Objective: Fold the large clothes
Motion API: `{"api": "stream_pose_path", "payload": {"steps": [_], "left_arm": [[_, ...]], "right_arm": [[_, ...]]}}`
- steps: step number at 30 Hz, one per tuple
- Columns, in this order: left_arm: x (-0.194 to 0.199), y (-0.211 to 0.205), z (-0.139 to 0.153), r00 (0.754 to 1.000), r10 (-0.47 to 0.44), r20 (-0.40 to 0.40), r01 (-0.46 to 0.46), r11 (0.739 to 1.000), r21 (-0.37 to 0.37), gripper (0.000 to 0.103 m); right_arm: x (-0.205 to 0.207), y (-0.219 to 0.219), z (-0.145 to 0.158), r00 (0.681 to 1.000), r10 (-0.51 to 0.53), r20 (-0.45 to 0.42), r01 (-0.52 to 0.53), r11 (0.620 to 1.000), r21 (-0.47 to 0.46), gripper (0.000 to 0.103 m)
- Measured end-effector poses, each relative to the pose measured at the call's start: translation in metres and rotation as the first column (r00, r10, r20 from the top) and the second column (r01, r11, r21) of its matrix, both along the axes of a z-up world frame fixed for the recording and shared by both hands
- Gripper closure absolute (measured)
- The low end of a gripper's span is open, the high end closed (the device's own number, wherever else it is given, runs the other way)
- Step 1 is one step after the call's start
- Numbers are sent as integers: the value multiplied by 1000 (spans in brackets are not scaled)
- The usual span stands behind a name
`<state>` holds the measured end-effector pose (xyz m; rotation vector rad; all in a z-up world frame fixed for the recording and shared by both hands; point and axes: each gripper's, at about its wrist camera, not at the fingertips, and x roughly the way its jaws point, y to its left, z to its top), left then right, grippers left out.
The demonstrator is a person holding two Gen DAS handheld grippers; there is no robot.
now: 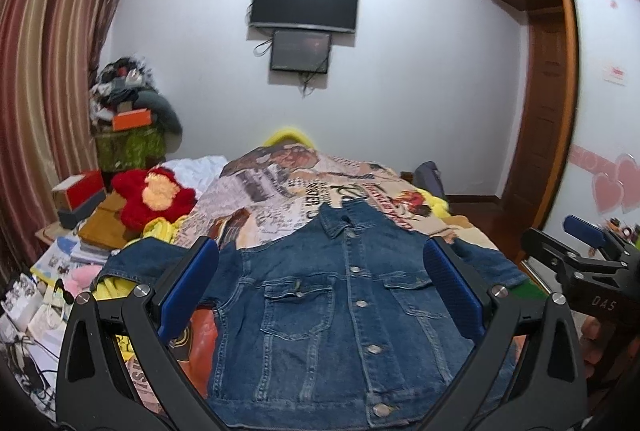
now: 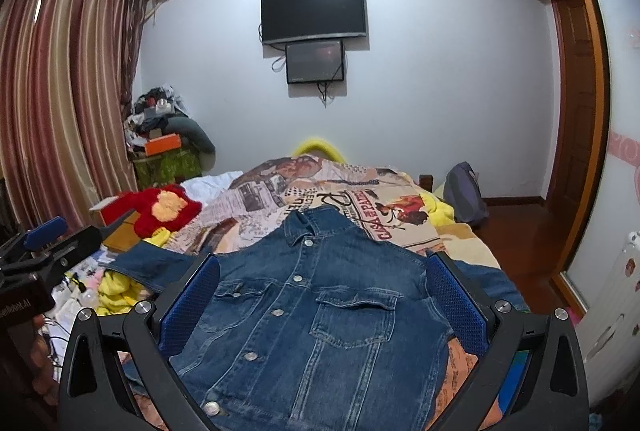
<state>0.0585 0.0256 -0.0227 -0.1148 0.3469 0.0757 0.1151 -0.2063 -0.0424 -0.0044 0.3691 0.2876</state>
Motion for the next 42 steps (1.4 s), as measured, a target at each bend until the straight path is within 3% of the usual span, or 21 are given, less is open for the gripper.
{"api": "stream_pose_path", "payload": {"steps": [10, 15, 19, 26, 30, 36, 38, 42], "left_arm": [[83, 87, -31, 977, 186, -103, -186, 983, 11, 0], [119, 142, -59, 965, 178, -194, -189, 981, -42, 0], [149, 187, -92, 931, 200, -304, -242, 964, -109, 0], [171, 247, -159, 838, 208, -504, -336, 925, -177, 0], [169, 273, -190, 822, 131, -554, -358, 876, -323, 0], [167, 318, -225, 813, 115, -571, -438, 765, -471, 4], [170, 333, -232, 817, 122, -563, -452, 743, -494, 8], [175, 356, -241, 813, 143, -565, -480, 713, -511, 28]], "right_arm": [[97, 28, -13, 999, 21, -45, -23, 999, -46, 0], [155, 44, -30, 990, 65, -123, -69, 997, -31, 0], [201, 66, -55, 977, 89, -193, -103, 992, -66, 0], [263, 102, -112, 920, 121, -373, -172, 979, -106, 0], [283, 117, -143, 874, 141, -464, -215, 971, -108, 0], [302, 139, -175, 823, 153, -548, -260, 958, -124, 0], [303, 143, -180, 818, 161, -553, -274, 953, -129, 0], [301, 147, -187, 810, 161, -565, -290, 946, -147, 0]]}}
